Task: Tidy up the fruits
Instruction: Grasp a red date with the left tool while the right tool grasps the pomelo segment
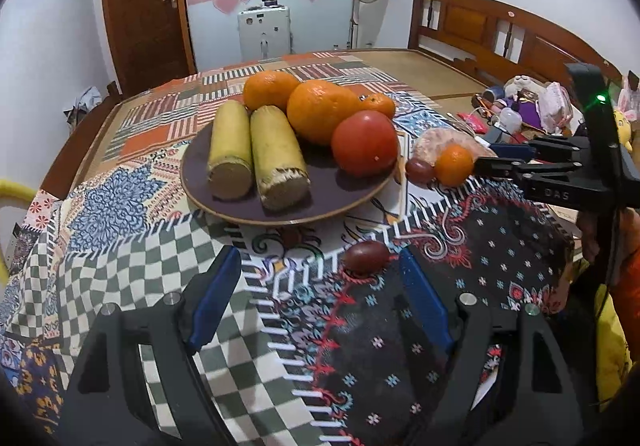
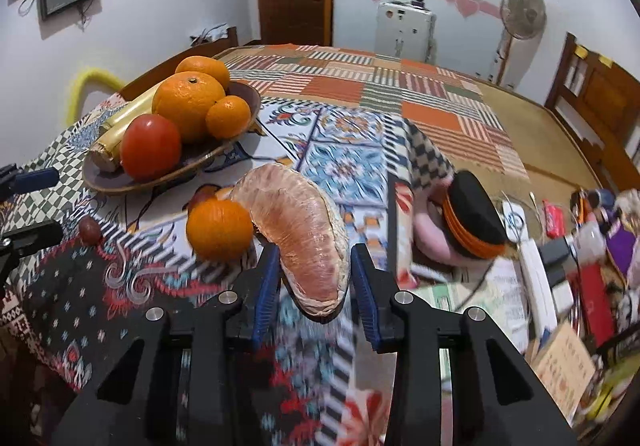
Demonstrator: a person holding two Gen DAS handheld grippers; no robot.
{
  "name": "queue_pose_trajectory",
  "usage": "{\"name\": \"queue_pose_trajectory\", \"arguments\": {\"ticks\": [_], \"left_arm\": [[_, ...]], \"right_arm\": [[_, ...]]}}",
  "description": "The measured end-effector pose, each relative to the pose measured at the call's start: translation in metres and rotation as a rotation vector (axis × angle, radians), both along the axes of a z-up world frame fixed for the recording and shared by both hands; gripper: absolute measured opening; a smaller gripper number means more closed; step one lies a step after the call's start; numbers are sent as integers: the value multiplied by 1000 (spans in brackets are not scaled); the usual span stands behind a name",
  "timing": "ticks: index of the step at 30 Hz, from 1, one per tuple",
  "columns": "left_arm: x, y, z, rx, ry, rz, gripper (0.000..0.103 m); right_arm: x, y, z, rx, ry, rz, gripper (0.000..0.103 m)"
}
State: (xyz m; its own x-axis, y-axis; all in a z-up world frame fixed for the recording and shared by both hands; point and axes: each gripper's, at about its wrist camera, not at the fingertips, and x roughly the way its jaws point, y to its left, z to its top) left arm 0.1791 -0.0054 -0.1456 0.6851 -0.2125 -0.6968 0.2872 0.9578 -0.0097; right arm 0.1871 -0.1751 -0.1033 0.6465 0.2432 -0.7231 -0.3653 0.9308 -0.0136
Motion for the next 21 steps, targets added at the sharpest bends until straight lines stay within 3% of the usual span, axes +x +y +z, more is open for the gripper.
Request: {"name": "queue_pose_trajectory", "arguments": {"ticks": [7,14,21], "left_arm": [[-5,-4,-9,-12,23,-20,77],[0,-13,-14,-16,37,-46,62],[8,-20,-18,-19,50,-64,49]], "right_arm": [[-40,-18,2,28,1,-32,33],[-23,-10,3,15,7,-11,35],[-4,2,-2,5,10,33,47]]}}
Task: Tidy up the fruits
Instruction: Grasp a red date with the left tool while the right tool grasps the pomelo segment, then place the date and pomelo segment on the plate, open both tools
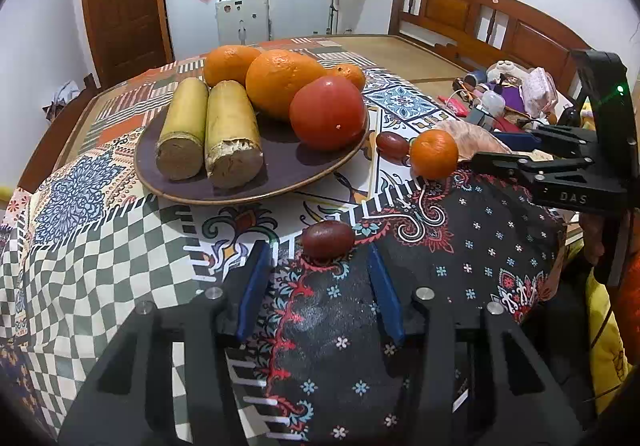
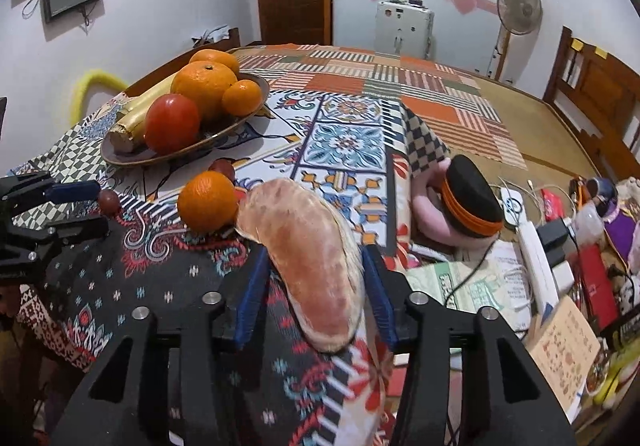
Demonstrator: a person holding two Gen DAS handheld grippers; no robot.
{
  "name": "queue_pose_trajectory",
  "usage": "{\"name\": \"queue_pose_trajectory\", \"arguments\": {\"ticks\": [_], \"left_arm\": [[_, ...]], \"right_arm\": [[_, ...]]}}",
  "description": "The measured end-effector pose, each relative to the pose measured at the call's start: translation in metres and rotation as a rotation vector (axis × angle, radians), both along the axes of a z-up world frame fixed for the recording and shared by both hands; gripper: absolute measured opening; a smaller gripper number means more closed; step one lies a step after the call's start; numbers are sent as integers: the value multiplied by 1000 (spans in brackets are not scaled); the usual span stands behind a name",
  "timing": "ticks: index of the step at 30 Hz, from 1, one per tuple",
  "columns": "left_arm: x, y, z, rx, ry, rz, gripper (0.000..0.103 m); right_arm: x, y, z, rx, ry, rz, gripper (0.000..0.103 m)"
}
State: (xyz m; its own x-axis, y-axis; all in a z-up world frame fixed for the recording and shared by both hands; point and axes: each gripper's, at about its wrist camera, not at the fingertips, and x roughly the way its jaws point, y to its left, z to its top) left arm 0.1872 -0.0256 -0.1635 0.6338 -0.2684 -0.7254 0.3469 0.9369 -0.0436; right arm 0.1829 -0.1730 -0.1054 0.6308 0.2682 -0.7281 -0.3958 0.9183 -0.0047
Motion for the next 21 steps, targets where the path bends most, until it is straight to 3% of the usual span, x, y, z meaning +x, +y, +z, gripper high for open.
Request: {"name": "queue_pose_trajectory", "arguments": {"ticks": [7,13,21], "left_arm": [[5,-4,0,-19,-3,-2,44],[7,-8,0,-35,-5,3,28],[1,1,13,-39,-38,12,27]], "right_arm": [[10,10,-4,-18,6,21,47],[5,6,-3,5,-19,-6,42],[1,-6,15,62,-64,-47,42]]}}
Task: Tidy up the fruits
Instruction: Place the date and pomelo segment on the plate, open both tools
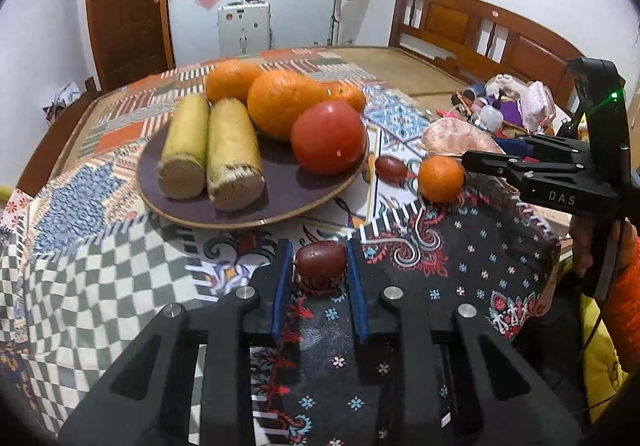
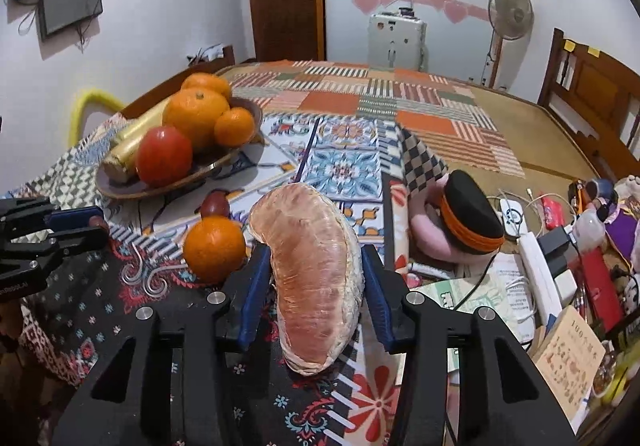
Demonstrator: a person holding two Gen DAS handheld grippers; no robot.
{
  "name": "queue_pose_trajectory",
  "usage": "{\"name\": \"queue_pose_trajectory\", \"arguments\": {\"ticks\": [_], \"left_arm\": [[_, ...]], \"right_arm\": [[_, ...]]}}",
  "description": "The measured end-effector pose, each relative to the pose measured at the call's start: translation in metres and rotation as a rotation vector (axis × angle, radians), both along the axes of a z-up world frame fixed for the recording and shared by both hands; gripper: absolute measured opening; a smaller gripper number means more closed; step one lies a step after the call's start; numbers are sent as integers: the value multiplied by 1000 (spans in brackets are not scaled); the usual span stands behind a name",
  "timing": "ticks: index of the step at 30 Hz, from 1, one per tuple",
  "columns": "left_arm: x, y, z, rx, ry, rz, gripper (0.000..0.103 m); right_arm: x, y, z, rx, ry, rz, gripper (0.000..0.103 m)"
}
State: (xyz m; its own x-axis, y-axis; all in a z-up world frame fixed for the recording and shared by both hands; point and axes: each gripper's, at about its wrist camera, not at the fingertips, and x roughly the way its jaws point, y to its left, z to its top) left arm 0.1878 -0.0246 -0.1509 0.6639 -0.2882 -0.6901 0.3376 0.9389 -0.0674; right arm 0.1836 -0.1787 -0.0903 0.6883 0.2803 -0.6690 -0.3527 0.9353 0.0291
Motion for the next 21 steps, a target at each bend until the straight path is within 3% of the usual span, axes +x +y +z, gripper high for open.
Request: {"name": "queue_pose_trajectory", "arguments": {"ticks": [11,21], "left_arm": [[0,24,40,-13,-112,54,27],[30,45,58,-5,-145,112,27]], "right_arm": [[-6,19,47,53,-133,43,42],[16,60,63,87,-185,121,42]]}}
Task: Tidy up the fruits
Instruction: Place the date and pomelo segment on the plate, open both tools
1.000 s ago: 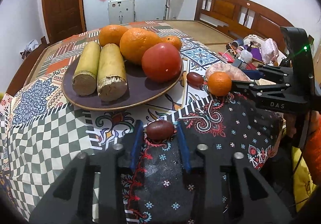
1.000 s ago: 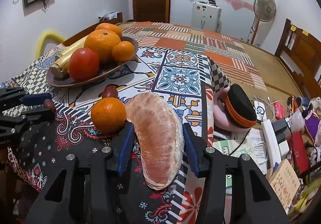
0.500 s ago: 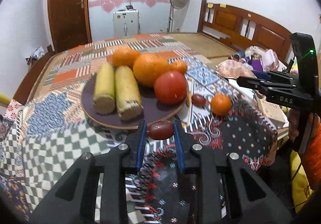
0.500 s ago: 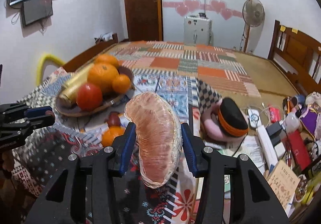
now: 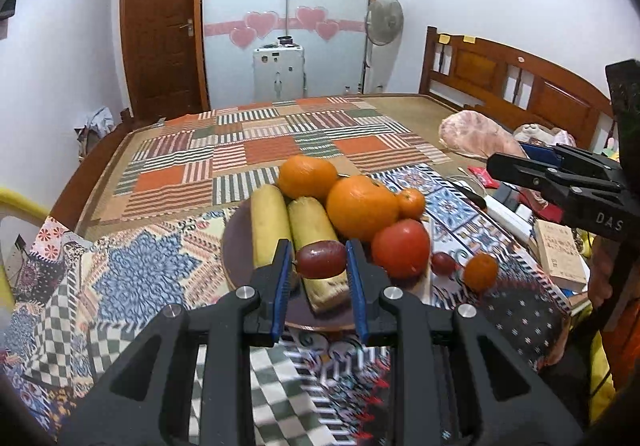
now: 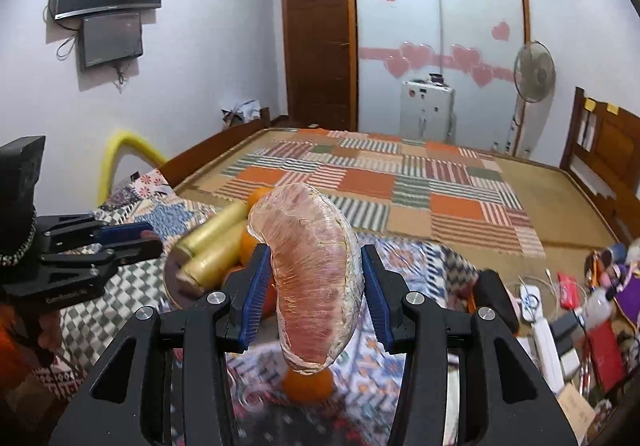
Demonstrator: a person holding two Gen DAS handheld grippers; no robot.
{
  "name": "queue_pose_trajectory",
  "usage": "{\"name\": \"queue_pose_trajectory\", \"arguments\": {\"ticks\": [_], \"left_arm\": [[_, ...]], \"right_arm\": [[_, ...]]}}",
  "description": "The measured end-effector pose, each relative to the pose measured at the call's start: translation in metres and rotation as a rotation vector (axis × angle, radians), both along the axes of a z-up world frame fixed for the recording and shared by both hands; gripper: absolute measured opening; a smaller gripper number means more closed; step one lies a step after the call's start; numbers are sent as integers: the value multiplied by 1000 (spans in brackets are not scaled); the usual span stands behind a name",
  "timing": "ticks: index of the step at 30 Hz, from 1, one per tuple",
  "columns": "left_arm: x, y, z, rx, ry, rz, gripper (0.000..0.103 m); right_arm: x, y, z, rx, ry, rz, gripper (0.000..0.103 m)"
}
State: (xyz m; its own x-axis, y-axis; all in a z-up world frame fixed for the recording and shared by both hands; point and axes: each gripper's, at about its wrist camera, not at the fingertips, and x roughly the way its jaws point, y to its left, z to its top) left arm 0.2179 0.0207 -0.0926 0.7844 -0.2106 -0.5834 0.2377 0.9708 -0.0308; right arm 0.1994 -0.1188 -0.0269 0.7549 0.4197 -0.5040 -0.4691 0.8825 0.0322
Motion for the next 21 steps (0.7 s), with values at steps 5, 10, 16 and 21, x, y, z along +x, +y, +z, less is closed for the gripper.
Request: {"name": "queue_pose_trajectory", "arguments": {"ticks": [5,10,16,21], "left_arm": [[16,2,1,4,-3,6,27],[32,3,-2,6,8,10,27],[46,4,-10,7,35,10,27],[52,2,-18,12,54,12,27]], "right_arm": [[16,22,-1,-12,4,29,42],[30,40,-6,-19,31,65,42],[41,51,-14,-26,70,86,42],[50,57,-22,-31,123,98,42]]}}
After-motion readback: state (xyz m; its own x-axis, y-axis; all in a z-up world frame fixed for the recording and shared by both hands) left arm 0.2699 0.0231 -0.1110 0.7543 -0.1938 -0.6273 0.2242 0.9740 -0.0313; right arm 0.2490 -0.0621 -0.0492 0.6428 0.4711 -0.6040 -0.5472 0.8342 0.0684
